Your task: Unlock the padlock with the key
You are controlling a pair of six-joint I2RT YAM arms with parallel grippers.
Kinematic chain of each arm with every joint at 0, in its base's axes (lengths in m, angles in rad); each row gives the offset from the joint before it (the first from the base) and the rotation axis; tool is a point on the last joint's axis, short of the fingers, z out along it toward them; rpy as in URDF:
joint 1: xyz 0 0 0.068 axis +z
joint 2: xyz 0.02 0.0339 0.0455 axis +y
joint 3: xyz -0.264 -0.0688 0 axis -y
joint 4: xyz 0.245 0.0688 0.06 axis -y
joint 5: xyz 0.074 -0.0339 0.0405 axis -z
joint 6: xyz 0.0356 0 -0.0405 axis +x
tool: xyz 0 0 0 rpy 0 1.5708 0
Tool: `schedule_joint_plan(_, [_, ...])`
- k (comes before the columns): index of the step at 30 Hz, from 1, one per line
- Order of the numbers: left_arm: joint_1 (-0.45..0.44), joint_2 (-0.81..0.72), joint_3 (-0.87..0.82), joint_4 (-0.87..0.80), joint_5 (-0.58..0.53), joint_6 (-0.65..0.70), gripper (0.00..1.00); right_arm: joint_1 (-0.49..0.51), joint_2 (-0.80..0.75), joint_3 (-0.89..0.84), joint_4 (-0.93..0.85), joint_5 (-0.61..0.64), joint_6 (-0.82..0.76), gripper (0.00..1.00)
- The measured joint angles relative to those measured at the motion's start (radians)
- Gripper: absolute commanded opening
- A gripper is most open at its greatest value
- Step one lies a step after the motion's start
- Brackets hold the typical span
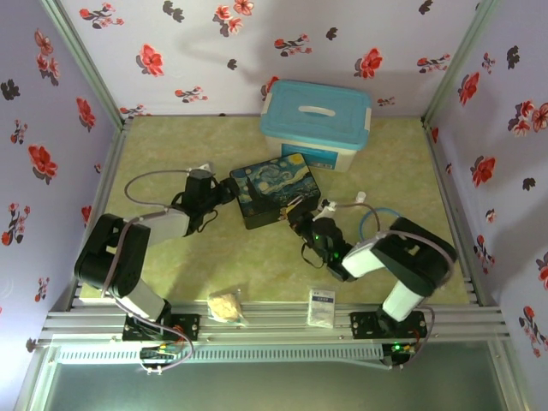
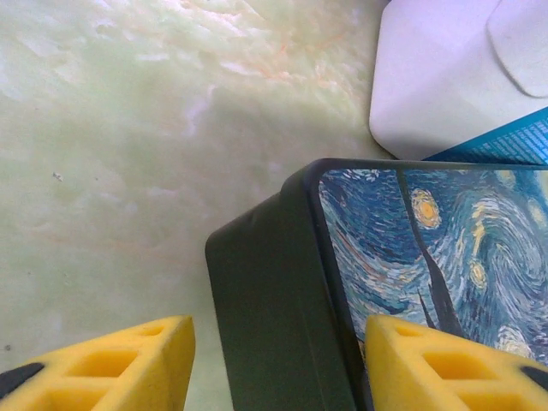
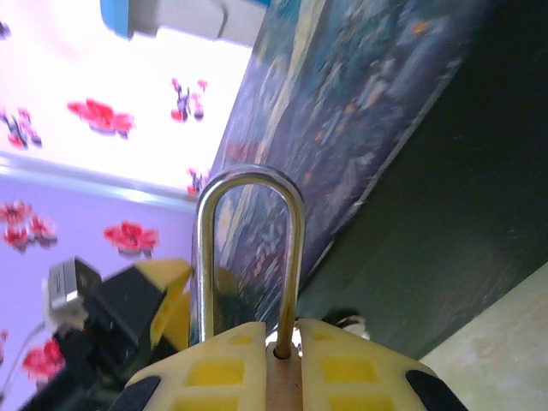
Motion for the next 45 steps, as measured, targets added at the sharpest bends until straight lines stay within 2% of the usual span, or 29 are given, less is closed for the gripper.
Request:
schedule_joint_plan(8, [0.030, 0.040, 0.164, -0.171, 0.029, 0.097, 0.60, -0.127, -0.270, 0.124, -0.552, -0.405, -0.197, 0.00])
schedule_joint_plan(14, [0.042, 0.001, 0.212, -0.249, 0.039, 0.126, 0.63, -0.232, -0.290, 0.170, -0.845, -0.667, -0.340, 0.00])
schedule_joint_plan(19, [0.016, -0.129, 0.182, -0.299, 0.026, 0.134, 0.63, -0.256, -0.290, 0.178, -1.050, -0.766, -0.438, 0.00])
schedule_joint_plan(25, [-0.076, -0.267, 0.128, -0.373, 0.001, 0.150, 0.64, -0.292, -0.225, 0.264, -1.279, -0.816, -0.561, 0.00])
schedule_joint_plan(31, [-0.104, -0.340, 0.093, -0.426, 0.001, 0.150, 0.66, -0.318, -0.158, 0.297, -1.410, -0.801, -0.639, 0.00])
schedule_joint_plan(45, [-0.117, -0.365, 0.010, -0.424, 0.002, 0.123, 0.66, -0.332, -0.154, 0.315, -1.508, -0.756, -0.683, 0.00])
